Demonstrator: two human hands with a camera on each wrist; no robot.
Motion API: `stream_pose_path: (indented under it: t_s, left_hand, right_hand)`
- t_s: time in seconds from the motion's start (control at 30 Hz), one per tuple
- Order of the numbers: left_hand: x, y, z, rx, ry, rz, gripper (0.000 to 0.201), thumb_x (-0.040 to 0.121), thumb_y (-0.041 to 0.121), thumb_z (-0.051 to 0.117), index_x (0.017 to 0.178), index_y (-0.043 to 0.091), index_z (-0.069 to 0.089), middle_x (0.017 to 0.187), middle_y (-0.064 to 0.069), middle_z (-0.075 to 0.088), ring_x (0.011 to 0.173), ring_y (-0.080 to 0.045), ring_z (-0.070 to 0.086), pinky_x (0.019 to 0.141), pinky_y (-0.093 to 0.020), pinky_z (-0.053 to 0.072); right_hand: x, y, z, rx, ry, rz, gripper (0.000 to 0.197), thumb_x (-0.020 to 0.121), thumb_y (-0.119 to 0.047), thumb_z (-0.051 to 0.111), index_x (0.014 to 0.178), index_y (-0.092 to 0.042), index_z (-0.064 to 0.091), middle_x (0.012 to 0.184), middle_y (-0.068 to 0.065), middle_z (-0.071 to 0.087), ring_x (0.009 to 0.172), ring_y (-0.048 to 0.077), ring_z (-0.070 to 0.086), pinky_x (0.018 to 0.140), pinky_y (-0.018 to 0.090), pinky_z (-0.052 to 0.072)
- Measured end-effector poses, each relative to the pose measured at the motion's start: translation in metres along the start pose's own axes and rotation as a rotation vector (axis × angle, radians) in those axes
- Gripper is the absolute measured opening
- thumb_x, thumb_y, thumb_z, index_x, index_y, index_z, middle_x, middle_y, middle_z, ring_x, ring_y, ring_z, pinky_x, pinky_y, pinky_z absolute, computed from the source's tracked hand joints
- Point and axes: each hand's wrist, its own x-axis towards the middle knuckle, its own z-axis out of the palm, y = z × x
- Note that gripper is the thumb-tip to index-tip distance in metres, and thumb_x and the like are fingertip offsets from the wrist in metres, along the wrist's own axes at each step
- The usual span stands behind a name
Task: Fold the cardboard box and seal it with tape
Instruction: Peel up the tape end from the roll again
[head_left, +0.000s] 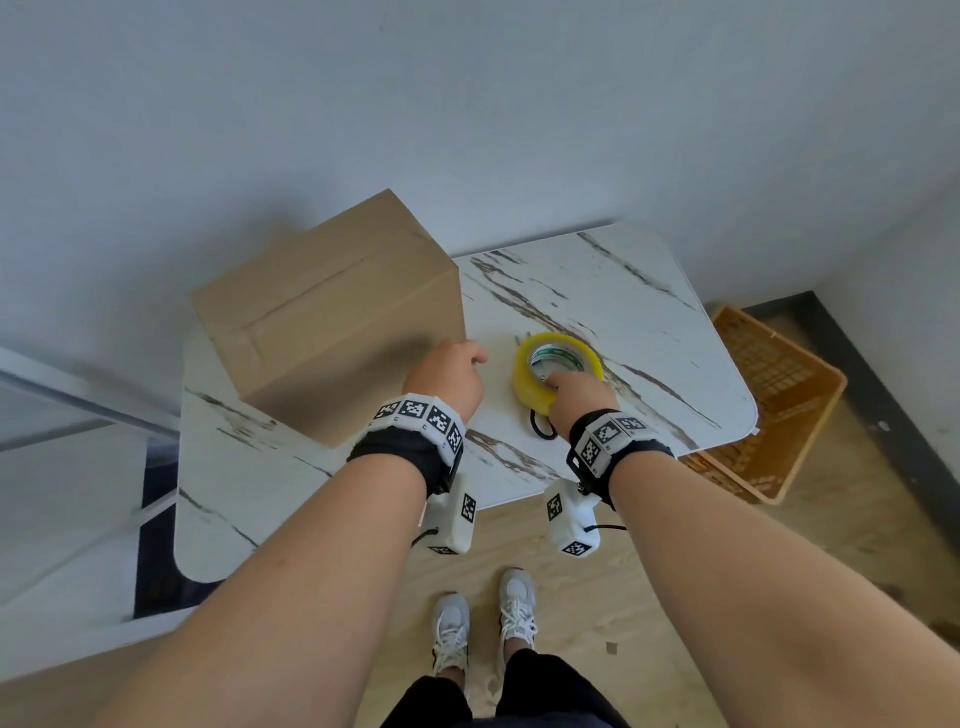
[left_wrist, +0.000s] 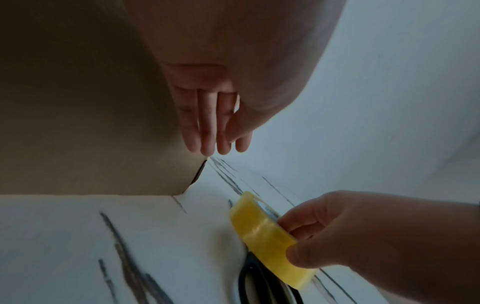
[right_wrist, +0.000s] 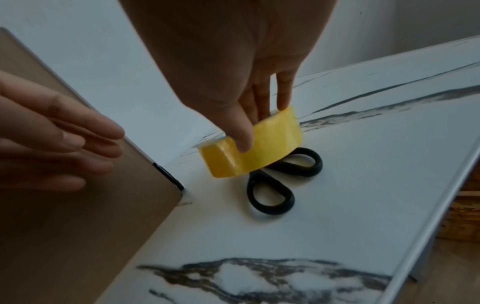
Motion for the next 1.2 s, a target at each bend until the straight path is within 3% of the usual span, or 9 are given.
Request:
stream_pose_path:
  t_s: [0.23,0.4,0.5,0.57,0.67,0.77,0.87,0.97,1.2]
  left_hand:
    - [-0.009,0.025,-0.027,-0.045,0.036,0.103,0.041,0.091,0.004,0.038,0.12,0.021,0.061,0.123,0.0,0.062,0.108,-0.02,0.06,0.09,-0.034,0.05]
    - [-0.018,0.047,-0.052,-0.083,0.049,0.189,0.041,0.092,0.003,0.038,0.121,0.02,0.061,0.124,0.0,0.061,0.109,-0.019,0.059,0.093,-0.032,0.048]
    - [-0.02,0.062,-0.068,-0.131,0.081,0.228,0.038,0.093,0.006,0.039,0.121,0.018,0.061,0.127,0.0,0.059,0.112,-0.019,0.058,0.095,-0.03,0.046]
    - [-0.02,0.071,-0.079,-0.13,0.093,0.245,0.035,0.095,0.011,0.041,0.124,0.017,0.059,0.131,-0.001,0.057,0.117,-0.019,0.055,0.098,-0.03,0.044]
    - [-0.022,0.083,-0.094,-0.098,0.072,0.248,0.038,0.098,0.022,0.042,0.134,0.017,0.051,0.141,-0.003,0.049,0.125,-0.02,0.05,0.1,-0.029,0.038]
    - [-0.026,0.092,-0.102,-0.099,-0.008,0.248,0.039,0.102,0.027,0.036,0.139,0.017,0.044,0.145,-0.002,0.042,0.131,-0.023,0.041,0.103,-0.029,0.034]
    - [-0.031,0.095,-0.107,-0.109,-0.034,0.248,0.034,0.102,0.024,0.032,0.131,0.014,0.047,0.132,-0.006,0.05,0.112,-0.021,0.044,0.087,-0.028,0.038]
    - [-0.035,0.094,-0.11,-0.129,-0.009,0.229,0.049,0.1,0.025,0.036,0.147,0.011,0.031,0.152,-0.008,0.034,0.134,-0.024,0.039,0.105,-0.031,0.033]
    - [-0.04,0.089,-0.113,-0.196,0.151,0.256,0.039,0.092,0.026,0.054,0.131,0.021,0.056,0.136,0.001,0.056,0.121,-0.017,0.054,0.102,-0.029,0.041]
  right_hand:
    - [-0.024,0.003,-0.027,0.239,0.082,0.03,0.04,0.091,-0.012,0.041,0.129,-0.015,0.055,0.12,0.013,0.061,0.105,0.032,0.059,0.084,0.035,0.049]
    - [-0.049,-0.003,-0.056,0.537,0.217,0.06,0.024,0.092,-0.013,0.042,0.069,-0.009,0.05,0.066,0.008,0.047,0.073,0.025,0.045,0.055,0.026,0.03]
    - [-0.066,-0.009,-0.076,0.669,0.252,0.028,0.031,0.091,-0.02,0.048,0.092,0.005,0.065,0.088,0.028,0.063,0.074,0.025,0.049,0.065,0.03,0.038]
    - [-0.077,-0.013,-0.09,0.71,0.256,0.004,0.029,0.089,-0.01,0.049,0.11,0.0,0.067,0.111,0.023,0.066,0.085,0.028,0.056,0.074,0.034,0.044]
    - [-0.089,-0.019,-0.105,0.796,0.281,-0.024,0.036,0.088,-0.001,0.049,0.12,-0.01,0.064,0.111,0.01,0.063,0.09,0.021,0.051,0.072,0.026,0.039]
    - [-0.1,-0.026,-0.114,0.889,0.332,-0.064,0.031,0.088,-0.001,0.048,0.112,-0.01,0.066,0.095,0.005,0.059,0.076,0.015,0.051,0.062,0.023,0.037]
    - [-0.108,-0.032,-0.116,0.927,0.353,-0.104,0.024,0.087,-0.003,0.047,0.099,-0.011,0.066,0.083,0.001,0.057,0.074,0.016,0.048,0.06,0.021,0.036]
    - [-0.111,-0.034,-0.116,0.947,0.351,-0.121,0.021,0.085,-0.004,0.046,0.091,-0.011,0.065,0.075,-0.001,0.056,0.069,0.013,0.047,0.062,0.023,0.037]
    - [-0.115,-0.035,-0.114,0.922,0.369,-0.14,0.019,0.083,-0.005,0.047,0.089,-0.007,0.065,0.078,0.004,0.056,0.067,0.015,0.045,0.061,0.026,0.037]
